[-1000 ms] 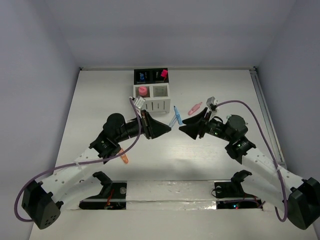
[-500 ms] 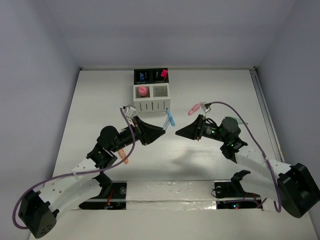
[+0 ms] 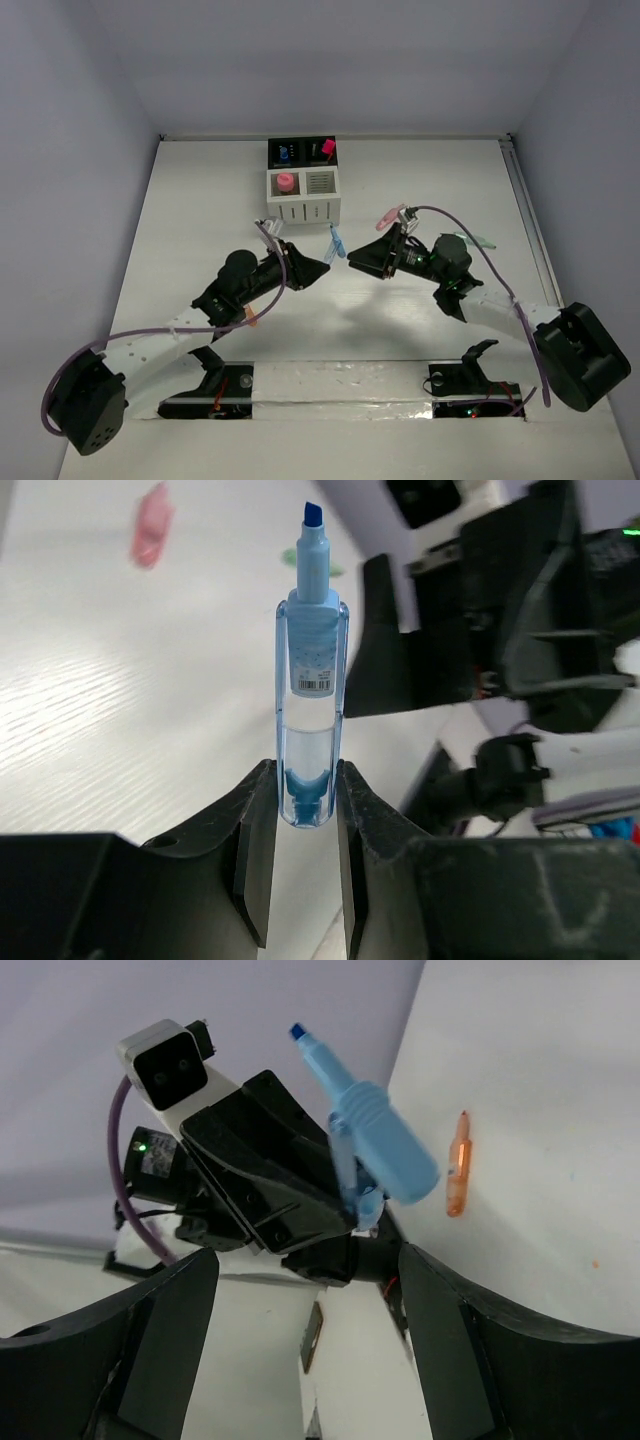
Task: Sort the stationery into containers
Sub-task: Close the pen cap on the pen.
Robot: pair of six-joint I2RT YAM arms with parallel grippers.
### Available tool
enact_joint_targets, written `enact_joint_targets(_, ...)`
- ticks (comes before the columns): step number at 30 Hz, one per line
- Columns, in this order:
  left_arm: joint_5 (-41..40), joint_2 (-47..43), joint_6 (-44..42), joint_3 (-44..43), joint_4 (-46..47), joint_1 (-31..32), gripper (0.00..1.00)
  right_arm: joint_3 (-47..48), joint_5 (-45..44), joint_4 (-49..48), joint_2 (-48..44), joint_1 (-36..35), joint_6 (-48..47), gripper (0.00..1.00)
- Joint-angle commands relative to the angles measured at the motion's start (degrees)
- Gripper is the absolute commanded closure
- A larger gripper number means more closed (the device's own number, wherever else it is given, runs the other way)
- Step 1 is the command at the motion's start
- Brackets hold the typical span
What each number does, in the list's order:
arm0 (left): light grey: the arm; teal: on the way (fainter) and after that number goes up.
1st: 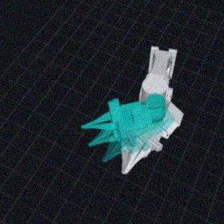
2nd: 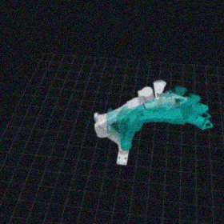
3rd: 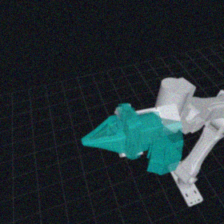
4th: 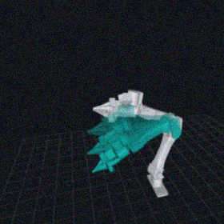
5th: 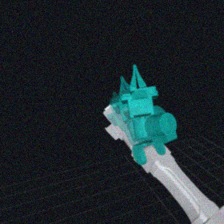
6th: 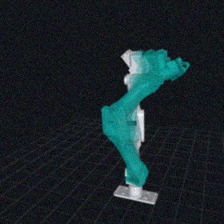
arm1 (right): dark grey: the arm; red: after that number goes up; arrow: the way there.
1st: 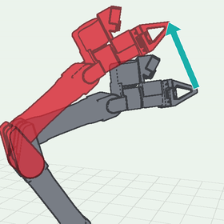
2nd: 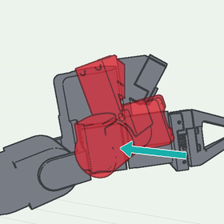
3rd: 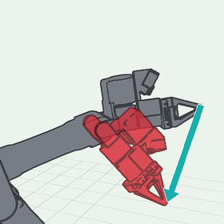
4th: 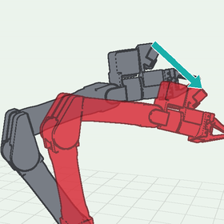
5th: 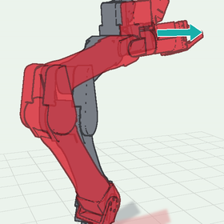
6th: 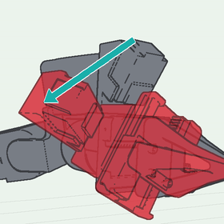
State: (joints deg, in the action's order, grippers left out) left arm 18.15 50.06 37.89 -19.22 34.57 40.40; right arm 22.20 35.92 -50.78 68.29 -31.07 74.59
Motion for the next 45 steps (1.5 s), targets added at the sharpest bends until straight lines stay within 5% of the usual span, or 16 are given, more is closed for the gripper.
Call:
enact_joint_targets(1, -7.2, 3.9, -4.0, -6.7, -7.9, -0.1, 1.00, 1.5, -5.7, 5.7, -1.0, 0.3, -6.4, 0.22)
enact_joint_targets(8, -12.5, 13.6, -9.5, -14.5, -22.7, -0.1, 1.00, 3.2, -26.8, 39.0, -14.5, 0.3, -26.1, 0.23)
enact_joint_targets(11, -8.9, 20.8, -8.8, -16.7, -21.0, -0.1, 1.00, 5.5, -33.7, 45.8, -17.9, 0.3, -32.6, 0.24)
enact_joint_targets(17, -6.4, 32.7, -8.6, -25.5, -22.4, -0.1, 1.00, 7.2, -33.3, 48.2, -15.0, 0.3, -37.7, 0.31)
enact_joint_targets(23, 5.4, 39.9, -3.4, -26.8, -20.2, -0.8, 1.00, 5.8, -24.3, 44.6, -9.1, 0.3, -42.0, 0.75)
enact_joint_targets(27, 14.7, 42.1, 0.2, -26.7, -18.5, -2.3, 1.00, 5.0, -19.0, 42.4, -8.0, 0.3, -48.1, 0.63)
enact_joint_targets(28, 16.9, 42.1, 0.6, -26.8, -18.5, -2.9, 1.00, 4.7, -18.8, 42.4, -8.6, 0.3, -49.0, 0.50)
enact_joint_targets(32, 19.5, 39.8, 2.2, -26.8, -18.0, -2.9, 1.00, 3.1, -19.7, 40.0, -9.2, 0.3, -49.5, 0.30)
enact_joint_targets(45, 27.5, 31.5, 3.8, -24.2, -18.9, -5.6, 1.00, 1.0, -12.2, 33.5, -10.7, 0.3, -51.6, 0.35)
